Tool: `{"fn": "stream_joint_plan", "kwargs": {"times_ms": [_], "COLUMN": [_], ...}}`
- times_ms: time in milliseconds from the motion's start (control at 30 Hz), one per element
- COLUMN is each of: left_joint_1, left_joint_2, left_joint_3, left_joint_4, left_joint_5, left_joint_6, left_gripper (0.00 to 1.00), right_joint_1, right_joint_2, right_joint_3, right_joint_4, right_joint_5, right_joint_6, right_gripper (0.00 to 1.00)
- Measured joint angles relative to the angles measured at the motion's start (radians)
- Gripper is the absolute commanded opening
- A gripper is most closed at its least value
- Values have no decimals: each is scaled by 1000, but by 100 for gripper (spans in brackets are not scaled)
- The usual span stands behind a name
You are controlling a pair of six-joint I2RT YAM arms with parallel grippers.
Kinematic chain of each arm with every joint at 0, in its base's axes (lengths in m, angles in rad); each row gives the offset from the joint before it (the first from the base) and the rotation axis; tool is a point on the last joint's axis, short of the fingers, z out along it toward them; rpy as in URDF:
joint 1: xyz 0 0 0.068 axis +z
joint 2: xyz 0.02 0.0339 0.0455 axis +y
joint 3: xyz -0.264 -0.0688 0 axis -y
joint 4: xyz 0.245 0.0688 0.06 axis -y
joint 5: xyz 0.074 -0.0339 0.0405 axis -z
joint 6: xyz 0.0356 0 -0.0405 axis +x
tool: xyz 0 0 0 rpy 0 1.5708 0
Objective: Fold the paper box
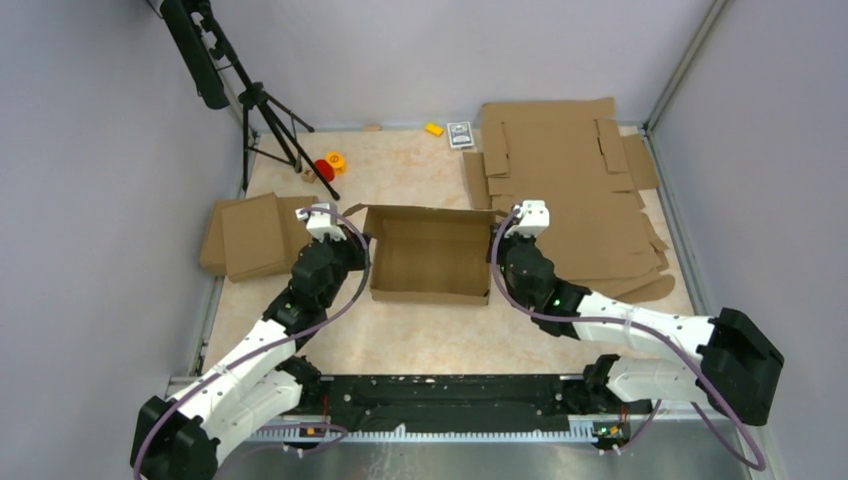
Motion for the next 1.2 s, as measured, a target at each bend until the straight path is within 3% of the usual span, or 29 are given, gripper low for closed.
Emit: {"fn": "stream_joint_plan", "kwargs": {"times_ms": [167,367,467,567,767,933,1067,1200], "left_joint_1": [0,-1,-1,-2,-5,-5,-5,-5], "left_joint_2": [-2,-24,-35,-40,-44,-51,-57,-58], "left_joint_3": [-6,-31,-42,-49,-53,-53,-53,-50], "left_joint_4": [-8,-14,-16,-14,-15,-23,-33,-77], "left_joint_5": [4,8,8,8,7,8,7,8], "left_joint_6": [-1,-4,-4,-5,-7,-8,-8,-8], "left_gripper": [0,0,0,0,0,0,0,0], "right_joint_1": [2,2,2,2,3,3,2,-4], "right_joint_2": [-65,-160,-221,-308,-564,-693,-539,-274], "right_joint_3": [-2,-26,-59,-91,-178,-166,57,424], "right_joint_4": [-111,-260,-330,-397,-435,-498,-628,-779], "right_joint_5": [-66,-176,-260,-348,-496,-525,-488,-465], "right_joint_6": [24,77,83,75,21,-16,-39,-35], "right_gripper": [39,62,65,88,91,93,93,91]}}
